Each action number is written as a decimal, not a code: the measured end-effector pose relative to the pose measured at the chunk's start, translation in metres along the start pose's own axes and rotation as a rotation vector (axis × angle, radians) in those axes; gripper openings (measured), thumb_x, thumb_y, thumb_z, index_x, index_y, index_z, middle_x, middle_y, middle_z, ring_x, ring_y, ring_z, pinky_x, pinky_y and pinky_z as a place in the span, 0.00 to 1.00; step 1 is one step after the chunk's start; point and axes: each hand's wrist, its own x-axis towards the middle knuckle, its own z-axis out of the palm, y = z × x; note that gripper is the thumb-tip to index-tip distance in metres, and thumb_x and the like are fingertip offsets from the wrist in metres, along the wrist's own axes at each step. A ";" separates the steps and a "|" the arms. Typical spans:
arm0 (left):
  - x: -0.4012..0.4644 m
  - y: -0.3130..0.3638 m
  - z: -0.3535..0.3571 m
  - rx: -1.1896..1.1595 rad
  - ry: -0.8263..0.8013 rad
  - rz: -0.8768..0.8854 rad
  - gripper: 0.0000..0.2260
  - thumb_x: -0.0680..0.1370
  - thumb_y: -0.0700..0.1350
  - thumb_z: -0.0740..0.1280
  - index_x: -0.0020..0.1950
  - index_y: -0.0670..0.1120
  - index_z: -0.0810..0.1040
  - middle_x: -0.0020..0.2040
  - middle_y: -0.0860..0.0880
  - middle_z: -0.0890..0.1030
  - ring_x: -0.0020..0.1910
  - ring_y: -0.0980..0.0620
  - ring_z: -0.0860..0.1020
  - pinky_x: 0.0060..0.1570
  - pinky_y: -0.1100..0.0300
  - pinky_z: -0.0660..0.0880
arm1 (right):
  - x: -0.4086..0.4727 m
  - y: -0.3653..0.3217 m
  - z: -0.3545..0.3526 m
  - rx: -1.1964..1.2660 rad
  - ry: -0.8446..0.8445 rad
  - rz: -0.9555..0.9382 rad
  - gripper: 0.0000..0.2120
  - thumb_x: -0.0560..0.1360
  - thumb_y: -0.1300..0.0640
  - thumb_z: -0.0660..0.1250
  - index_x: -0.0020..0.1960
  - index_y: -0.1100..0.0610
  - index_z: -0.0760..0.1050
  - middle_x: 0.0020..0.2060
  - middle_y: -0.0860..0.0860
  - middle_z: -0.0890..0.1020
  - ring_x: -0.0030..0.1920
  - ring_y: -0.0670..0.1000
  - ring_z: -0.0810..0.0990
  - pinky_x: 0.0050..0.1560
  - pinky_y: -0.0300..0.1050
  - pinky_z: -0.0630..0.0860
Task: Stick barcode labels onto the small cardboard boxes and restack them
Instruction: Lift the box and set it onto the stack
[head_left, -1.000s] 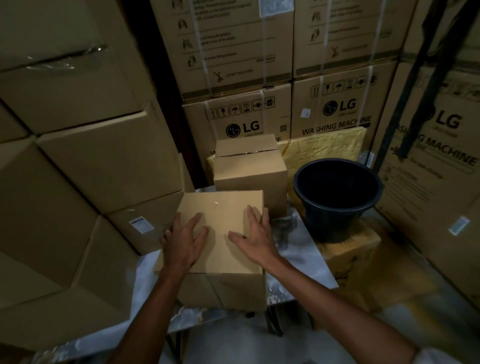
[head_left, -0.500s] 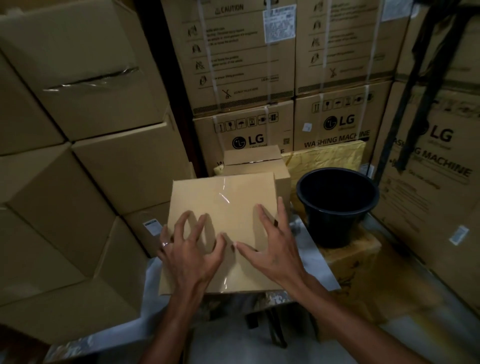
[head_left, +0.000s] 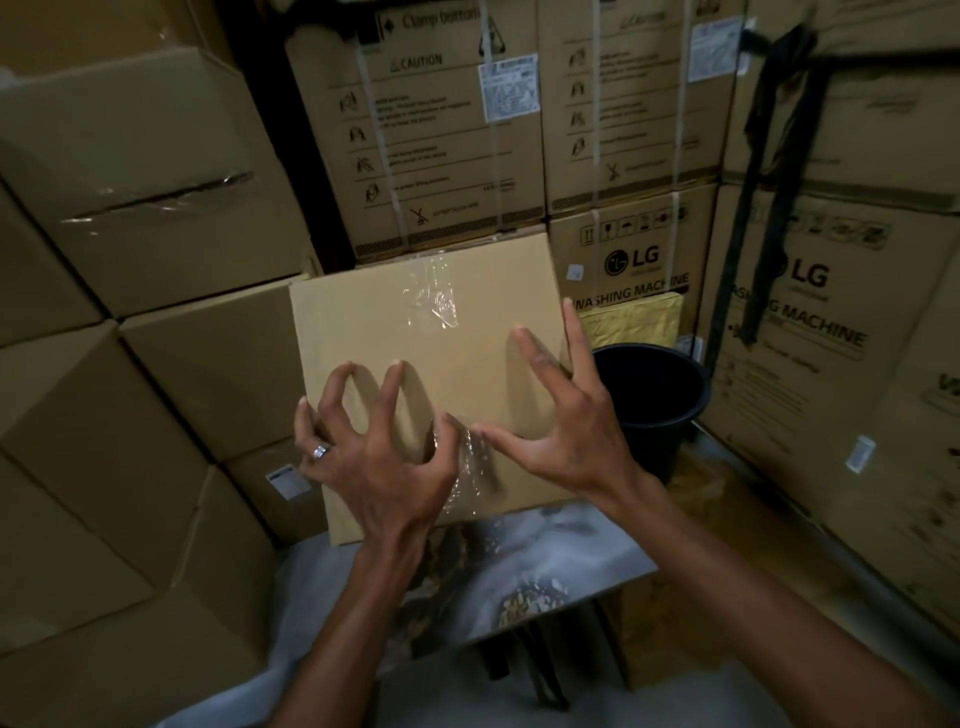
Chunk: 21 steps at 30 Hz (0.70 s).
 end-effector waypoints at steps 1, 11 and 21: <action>0.004 0.004 0.004 -0.016 -0.001 0.006 0.26 0.69 0.61 0.69 0.67 0.59 0.79 0.75 0.49 0.69 0.75 0.36 0.62 0.65 0.41 0.64 | 0.007 0.005 -0.002 -0.004 0.019 -0.016 0.50 0.66 0.37 0.79 0.80 0.54 0.63 0.81 0.63 0.48 0.82 0.59 0.51 0.77 0.48 0.61; 0.066 0.015 0.113 -0.114 0.050 0.150 0.27 0.68 0.54 0.70 0.69 0.58 0.79 0.74 0.45 0.69 0.77 0.33 0.56 0.68 0.37 0.62 | 0.088 0.094 0.021 -0.055 0.157 -0.115 0.51 0.66 0.37 0.79 0.80 0.56 0.63 0.81 0.64 0.48 0.82 0.58 0.51 0.76 0.49 0.64; 0.107 -0.011 0.224 -0.149 0.009 0.218 0.30 0.66 0.52 0.74 0.69 0.57 0.79 0.75 0.45 0.68 0.78 0.30 0.53 0.71 0.33 0.61 | 0.170 0.189 0.083 -0.066 0.127 -0.176 0.54 0.65 0.30 0.77 0.80 0.57 0.62 0.81 0.62 0.48 0.81 0.60 0.54 0.65 0.54 0.73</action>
